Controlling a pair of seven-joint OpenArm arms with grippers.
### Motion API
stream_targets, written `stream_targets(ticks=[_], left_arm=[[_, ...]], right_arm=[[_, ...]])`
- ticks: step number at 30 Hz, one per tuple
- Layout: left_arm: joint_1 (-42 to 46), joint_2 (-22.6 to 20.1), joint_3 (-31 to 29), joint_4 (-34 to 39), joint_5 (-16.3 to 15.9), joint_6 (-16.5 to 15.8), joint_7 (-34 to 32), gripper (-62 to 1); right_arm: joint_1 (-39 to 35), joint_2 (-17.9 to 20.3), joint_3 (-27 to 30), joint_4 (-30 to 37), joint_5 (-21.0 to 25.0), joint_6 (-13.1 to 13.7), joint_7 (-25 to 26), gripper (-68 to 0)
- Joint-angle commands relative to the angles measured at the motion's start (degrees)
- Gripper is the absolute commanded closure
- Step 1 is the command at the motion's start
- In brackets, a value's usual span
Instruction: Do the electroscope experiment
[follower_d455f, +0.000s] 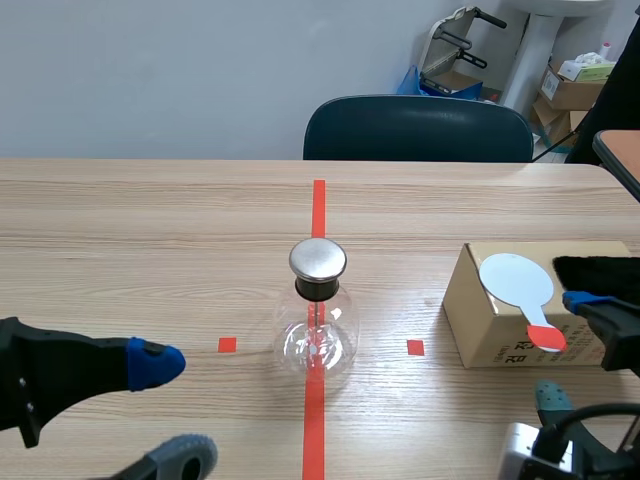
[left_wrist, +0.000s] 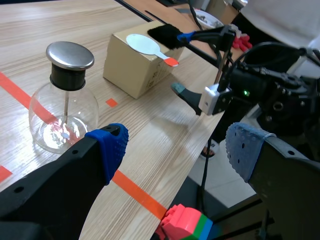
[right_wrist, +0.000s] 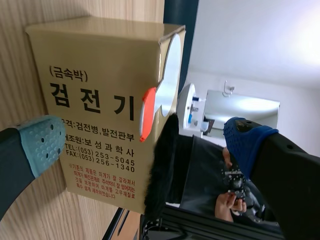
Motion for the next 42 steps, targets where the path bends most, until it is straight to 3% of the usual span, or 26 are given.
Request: stream_targets(ticks=[1,6,10,15,22,32,38,42], left_arm=[[-0.2,-0.7,-0.3,1.2,1.3,-0.5,1.5,-43.7],[-0.2,-1.9,-0.3,1.2,6.5,0.3,3.5,-43.7],[-0.2,-2.6,-0.3,1.7,7.6,0.6,3.8,-43.7],[-0.2,-2.5,-0.3,3.8,12.7,1.0,6.2,-43.7],[-0.2,-2.5,-0.3,7.8,14.5,3.6,8.5,-43.7],[-2.1,-2.0,-0.3,8.6,14.1,3.8,6.8,-43.7],[-2.1,-2.0,-0.3,8.6,14.3,4.1,6.4,-43.7],[-2.1,-2.0,-0.3,8.5,14.3,6.4,6.4,-43.7]], right_arm=[[1.6,0.7,-0.4,0.2,0.6,-0.6,-0.3,-67.9],[2.8,0.7,-0.9,-0.3,1.7,-0.6,-0.2,-67.9],[3.5,0.7,-0.9,-0.3,2.3,-0.6,0.2,-67.9],[3.4,0.7,-1.0,-0.3,2.3,-0.5,0.6,-67.9],[3.8,0.6,-1.1,-0.3,2.3,-0.5,1.0,-67.9],[4.1,0.6,-1.1,-0.3,2.2,-0.3,1.8,-67.9],[4.4,0.6,-1.1,-0.3,2.2,-0.3,2.4,-49.5],[4.4,0.6,-1.1,-0.3,2.2,-0.3,2.6,-42.4]])
